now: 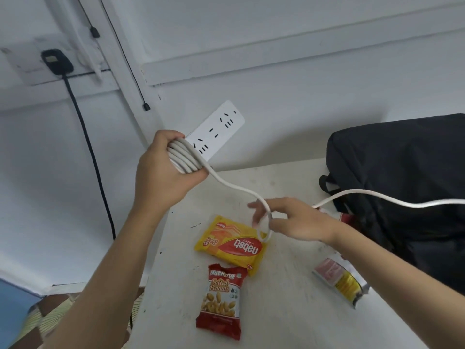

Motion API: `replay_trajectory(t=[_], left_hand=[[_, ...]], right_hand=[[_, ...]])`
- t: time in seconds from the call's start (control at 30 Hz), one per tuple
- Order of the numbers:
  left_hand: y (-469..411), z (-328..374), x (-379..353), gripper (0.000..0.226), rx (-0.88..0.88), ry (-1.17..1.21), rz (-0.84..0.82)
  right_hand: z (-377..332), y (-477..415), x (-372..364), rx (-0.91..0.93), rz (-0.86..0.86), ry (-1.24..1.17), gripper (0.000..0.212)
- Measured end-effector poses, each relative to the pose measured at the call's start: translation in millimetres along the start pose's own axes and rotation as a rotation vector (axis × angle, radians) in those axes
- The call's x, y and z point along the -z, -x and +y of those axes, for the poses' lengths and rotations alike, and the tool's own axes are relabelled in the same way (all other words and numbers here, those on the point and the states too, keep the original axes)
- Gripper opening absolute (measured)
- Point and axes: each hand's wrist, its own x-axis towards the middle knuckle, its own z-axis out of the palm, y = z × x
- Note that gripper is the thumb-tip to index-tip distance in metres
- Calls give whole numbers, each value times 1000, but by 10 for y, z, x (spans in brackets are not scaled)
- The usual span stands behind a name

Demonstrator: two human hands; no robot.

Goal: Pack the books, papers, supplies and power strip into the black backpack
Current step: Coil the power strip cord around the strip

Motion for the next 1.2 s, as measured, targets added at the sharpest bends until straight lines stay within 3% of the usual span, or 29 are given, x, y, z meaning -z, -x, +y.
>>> replay_trajectory(t=[0.13,0.23,0.37,0.53,0.83,1.0,1.13,1.2], left_hand=[[-29,-28,43,73,51,-37,43],[-32,-100,57,67,95,63,47],[18,-146,-3,59,139,195,40],[59,-164,-41,63,194,413,-67],[175,16,-74,66,230,680,-250],[259,275,-12,68,67,577,-495],[364,458,-28,68,-63,410,-752],[441,522,-66,70,-92,289,-825]], right_hand=[[-46,73,60,35,-119,-663,18],[-82,137,171,-11,-47,-905,18],[-69,159,257,-97,78,-760,45],[-39,188,307,-216,81,-564,44],[-75,181,420,-463,-104,-227,45],[-176,87,551,-521,-122,-139,40],[-318,2,689,-614,-28,-72,22],[-389,-92,756,-613,-98,-102,22]])
